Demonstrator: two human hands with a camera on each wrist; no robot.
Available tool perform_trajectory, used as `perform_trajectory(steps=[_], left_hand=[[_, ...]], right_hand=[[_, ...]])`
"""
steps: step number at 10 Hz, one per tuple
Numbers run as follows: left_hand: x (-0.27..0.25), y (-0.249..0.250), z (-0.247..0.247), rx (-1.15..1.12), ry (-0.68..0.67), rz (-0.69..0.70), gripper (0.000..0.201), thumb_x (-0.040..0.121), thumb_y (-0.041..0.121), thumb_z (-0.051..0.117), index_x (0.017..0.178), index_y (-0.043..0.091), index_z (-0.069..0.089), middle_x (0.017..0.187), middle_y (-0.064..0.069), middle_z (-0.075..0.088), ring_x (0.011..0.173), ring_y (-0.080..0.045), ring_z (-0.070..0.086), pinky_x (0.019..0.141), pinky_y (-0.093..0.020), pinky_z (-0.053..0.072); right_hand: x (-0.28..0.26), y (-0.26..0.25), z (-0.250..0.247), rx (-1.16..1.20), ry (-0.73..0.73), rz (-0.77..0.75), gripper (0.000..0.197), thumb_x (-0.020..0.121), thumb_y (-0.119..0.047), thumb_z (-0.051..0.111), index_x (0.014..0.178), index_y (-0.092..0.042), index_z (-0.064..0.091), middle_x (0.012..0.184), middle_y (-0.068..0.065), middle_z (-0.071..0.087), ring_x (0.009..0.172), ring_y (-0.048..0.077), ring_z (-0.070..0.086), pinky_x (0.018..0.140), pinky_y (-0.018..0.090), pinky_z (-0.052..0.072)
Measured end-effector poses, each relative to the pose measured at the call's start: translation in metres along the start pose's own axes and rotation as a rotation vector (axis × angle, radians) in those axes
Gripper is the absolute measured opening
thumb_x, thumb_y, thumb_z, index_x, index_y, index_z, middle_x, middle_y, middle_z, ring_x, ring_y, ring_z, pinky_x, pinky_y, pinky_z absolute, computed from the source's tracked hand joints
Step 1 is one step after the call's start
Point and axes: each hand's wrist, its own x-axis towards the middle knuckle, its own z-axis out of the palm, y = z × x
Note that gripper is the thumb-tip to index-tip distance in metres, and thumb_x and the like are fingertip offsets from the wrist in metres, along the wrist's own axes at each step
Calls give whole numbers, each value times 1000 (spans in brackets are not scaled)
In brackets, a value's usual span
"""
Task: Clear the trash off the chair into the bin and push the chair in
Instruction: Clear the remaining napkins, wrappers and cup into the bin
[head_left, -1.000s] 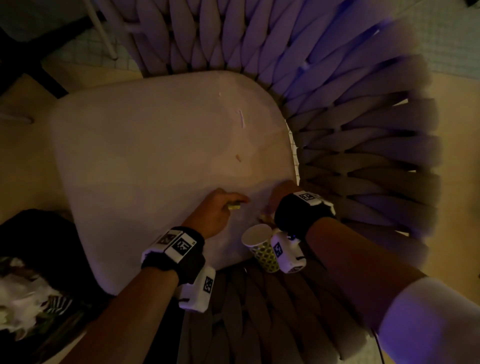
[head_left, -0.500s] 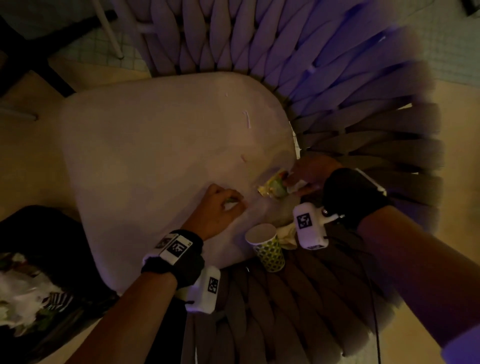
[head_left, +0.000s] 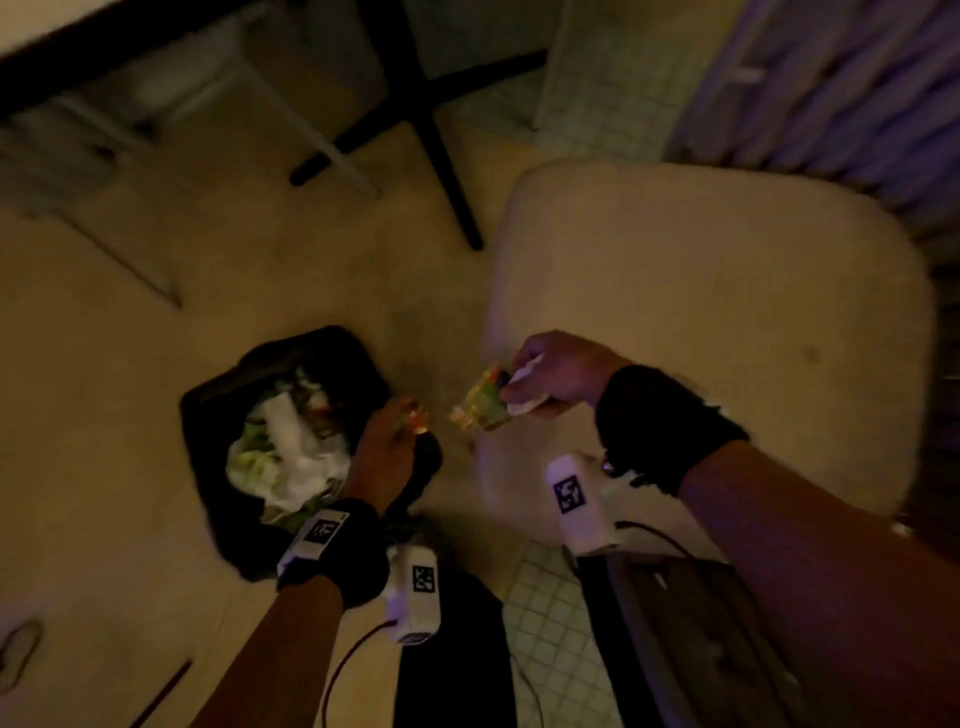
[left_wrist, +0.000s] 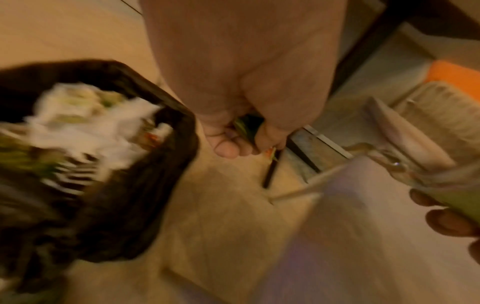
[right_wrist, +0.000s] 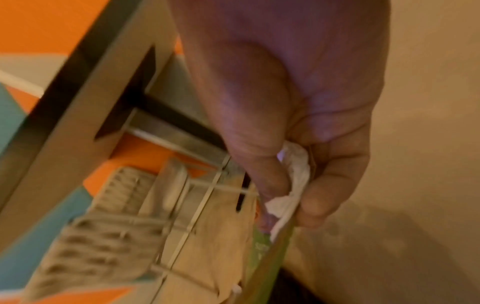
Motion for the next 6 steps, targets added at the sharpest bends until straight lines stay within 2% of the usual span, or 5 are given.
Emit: perform_trajectory(steps=[1,2,3,4,6], left_hand=[[-6,-71,-72,-32,97,-149,38,100,13,40,136,24,43,144,-9,42,129,-39,41,108,-56,35],[-8,-136,-123,-18,195,-208,37,100,15,41,137,12,42,142,-15,45,128,-36,45,104,-53,40],[12,-211,-156,-26,274,-266,35,98,13,42,132,5,46,136,-21,50,125,-39,48,102,-49,41],[31,-261,-168,93,179,-286,43,99,18,27,136,5,45,146,-21,38,135,-36,37,108,-42,33],[56,-302,-155,16,15,-213,63,92,32,58,146,28,26,148,-10,34,131,-31,41,98,-31,37]], right_hand=[[48,-31,98,-68,-108,-3,26,81,-5,67,70,-19,48,70,2,53,46,6,56,35,14,42],[93,-40,185,-89,-152,20,17,86,-5,62,80,-16,51,78,7,53,50,6,61,42,18,48],[137,-30,251,-211,-141,13,27,85,-10,62,111,-2,61,93,9,55,88,27,63,75,35,54],[173,-5,302,-335,-131,67,33,85,-14,60,116,-3,60,109,15,63,108,34,62,86,37,52],[213,25,349,-349,-93,142,50,80,-26,71,122,-6,53,125,14,59,111,32,59,91,43,53]])
